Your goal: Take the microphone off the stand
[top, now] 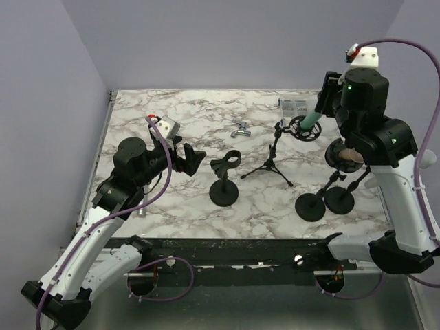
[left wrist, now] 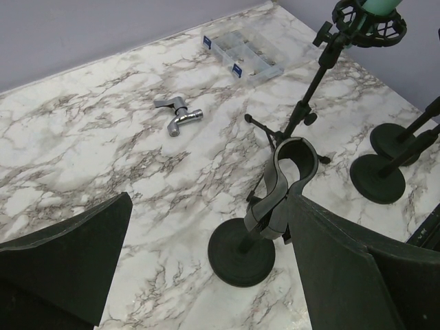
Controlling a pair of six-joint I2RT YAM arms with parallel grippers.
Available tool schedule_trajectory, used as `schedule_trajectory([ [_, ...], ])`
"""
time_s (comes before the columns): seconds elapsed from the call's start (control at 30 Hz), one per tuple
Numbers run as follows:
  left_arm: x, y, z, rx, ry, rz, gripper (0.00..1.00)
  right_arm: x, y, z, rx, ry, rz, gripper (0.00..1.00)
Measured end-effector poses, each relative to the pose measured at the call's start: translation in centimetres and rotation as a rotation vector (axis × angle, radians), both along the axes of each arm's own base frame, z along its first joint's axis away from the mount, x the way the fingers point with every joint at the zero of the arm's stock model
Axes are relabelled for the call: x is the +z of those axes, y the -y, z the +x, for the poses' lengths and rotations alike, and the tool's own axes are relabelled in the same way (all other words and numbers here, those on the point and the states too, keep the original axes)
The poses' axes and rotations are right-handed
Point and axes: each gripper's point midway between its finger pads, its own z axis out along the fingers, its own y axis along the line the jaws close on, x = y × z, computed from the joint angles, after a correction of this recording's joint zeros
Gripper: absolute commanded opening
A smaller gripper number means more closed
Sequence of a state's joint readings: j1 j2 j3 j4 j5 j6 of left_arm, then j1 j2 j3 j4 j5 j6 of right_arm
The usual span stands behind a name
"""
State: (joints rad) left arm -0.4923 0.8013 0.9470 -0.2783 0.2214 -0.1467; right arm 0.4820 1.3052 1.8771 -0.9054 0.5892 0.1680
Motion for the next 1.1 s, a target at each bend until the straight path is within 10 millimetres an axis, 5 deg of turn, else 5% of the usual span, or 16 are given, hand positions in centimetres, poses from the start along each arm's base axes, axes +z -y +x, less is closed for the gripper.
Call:
schedule_trajectory([
  [0.37, 0.0, 0.0, 0.0, 0.000, -0.001, 0.000, 0.97, 7.3, 1.2, -4.4, 0.069, 0.252, 0.134, 0.17],
  [0.6, 0.0, 0.0, 0.0, 0.000, -0.001, 0.000, 0.97, 9.9, 1.5, -6.0, 0.101, 0.348, 0.183, 0.08],
  [0.83, 0.0, 0.0, 0.0, 0.000, -0.001, -0.001, 0.97, 11.0, 0.5, -7.2, 0.181, 0.402, 0.253, 0.01],
  [1.1, 0.2, 0.0, -0.5, -0.011, 0.028, -0.018, 0.98, 9.7, -4.1, -6.9, 0.374, 0.373, 0.382, 0.01],
])
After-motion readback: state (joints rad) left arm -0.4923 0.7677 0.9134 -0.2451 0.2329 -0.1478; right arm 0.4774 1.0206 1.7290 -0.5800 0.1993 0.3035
